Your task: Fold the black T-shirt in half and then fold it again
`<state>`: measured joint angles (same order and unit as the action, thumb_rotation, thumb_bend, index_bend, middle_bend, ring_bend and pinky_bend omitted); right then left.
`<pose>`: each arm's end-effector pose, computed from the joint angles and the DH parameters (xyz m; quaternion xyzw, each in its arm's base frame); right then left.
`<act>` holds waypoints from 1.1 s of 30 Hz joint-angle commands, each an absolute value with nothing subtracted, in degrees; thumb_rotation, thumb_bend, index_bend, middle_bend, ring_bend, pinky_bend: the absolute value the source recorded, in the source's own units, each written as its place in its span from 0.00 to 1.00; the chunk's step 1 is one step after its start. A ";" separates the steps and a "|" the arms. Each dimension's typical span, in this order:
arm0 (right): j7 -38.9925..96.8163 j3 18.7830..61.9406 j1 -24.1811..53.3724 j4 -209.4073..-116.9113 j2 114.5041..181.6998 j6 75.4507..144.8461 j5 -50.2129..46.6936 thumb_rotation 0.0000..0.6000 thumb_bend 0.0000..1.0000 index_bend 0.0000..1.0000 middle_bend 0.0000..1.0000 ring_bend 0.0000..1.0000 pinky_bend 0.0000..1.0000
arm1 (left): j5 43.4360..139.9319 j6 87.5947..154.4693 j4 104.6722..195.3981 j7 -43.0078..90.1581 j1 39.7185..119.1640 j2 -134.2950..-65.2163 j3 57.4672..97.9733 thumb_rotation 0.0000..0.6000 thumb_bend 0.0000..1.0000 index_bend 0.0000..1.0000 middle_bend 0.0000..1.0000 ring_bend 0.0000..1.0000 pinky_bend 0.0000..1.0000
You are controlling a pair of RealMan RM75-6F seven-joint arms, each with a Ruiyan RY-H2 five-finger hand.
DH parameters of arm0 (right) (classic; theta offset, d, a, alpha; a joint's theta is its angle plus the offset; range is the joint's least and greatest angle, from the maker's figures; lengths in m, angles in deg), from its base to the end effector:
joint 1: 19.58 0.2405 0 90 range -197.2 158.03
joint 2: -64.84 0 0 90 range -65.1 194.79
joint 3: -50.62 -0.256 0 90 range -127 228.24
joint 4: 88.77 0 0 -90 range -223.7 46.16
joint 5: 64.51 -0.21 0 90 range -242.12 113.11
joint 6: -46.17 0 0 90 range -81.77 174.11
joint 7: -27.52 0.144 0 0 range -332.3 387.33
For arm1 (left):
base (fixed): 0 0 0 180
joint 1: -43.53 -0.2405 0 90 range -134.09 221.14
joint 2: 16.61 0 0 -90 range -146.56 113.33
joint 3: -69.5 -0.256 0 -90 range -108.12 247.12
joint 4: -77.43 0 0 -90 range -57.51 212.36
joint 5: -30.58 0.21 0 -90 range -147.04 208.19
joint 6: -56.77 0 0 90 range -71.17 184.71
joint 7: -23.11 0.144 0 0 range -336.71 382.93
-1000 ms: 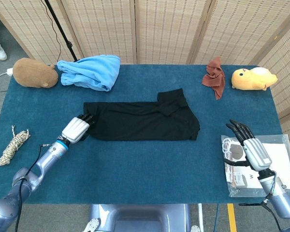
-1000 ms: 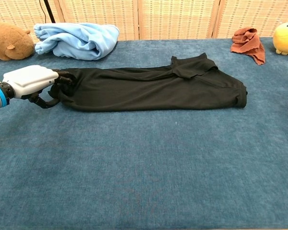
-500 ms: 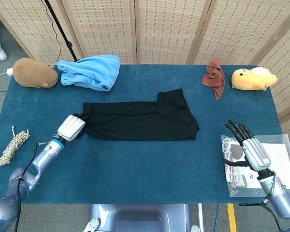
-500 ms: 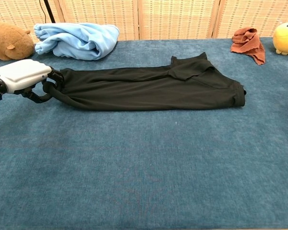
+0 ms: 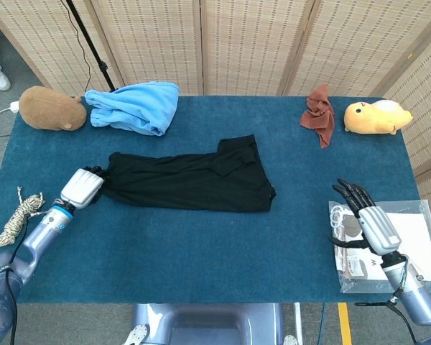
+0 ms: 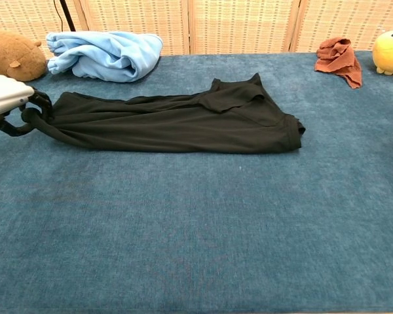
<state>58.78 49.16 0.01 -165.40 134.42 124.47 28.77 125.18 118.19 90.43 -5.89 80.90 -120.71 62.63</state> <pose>-0.2946 -0.2606 0.1300 0.6259 -0.4431 0.5025 0.3992 -0.3175 0.3890 0.0279 -0.7932 -0.2476 -0.2883 0.4758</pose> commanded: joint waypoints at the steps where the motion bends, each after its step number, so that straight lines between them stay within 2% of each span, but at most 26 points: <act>1: 58.77 49.16 0.04 -165.42 134.43 124.40 28.73 1.00 0.00 0.00 0.00 0.00 0.00 | 125.13 118.27 89.95 -5.92 80.58 -120.46 62.58 1.00 0.50 0.61 0.38 0.30 0.42; 18: 59.11 48.98 -0.02 -165.46 134.19 124.60 28.44 1.00 0.00 0.00 0.00 0.00 0.00 | 127.00 124.08 88.50 -3.10 83.67 -121.11 61.97 1.00 0.50 0.62 0.38 0.30 0.42; 26: 60.22 48.77 -0.15 -165.52 133.80 124.99 28.27 1.00 0.00 0.00 0.00 0.00 0.00 | 129.46 129.27 89.06 1.15 90.39 -122.09 61.32 1.00 0.50 0.62 0.38 0.30 0.42; 33: 61.87 48.50 -0.36 -165.28 133.26 125.43 27.98 1.00 0.00 0.00 0.00 0.00 0.00 | 130.91 130.61 90.72 4.70 95.50 -122.99 61.00 1.00 0.50 0.62 0.38 0.30 0.42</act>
<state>61.76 48.55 -0.33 -165.32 133.32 125.38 28.03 130.47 130.11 90.21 4.12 94.68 -122.64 61.10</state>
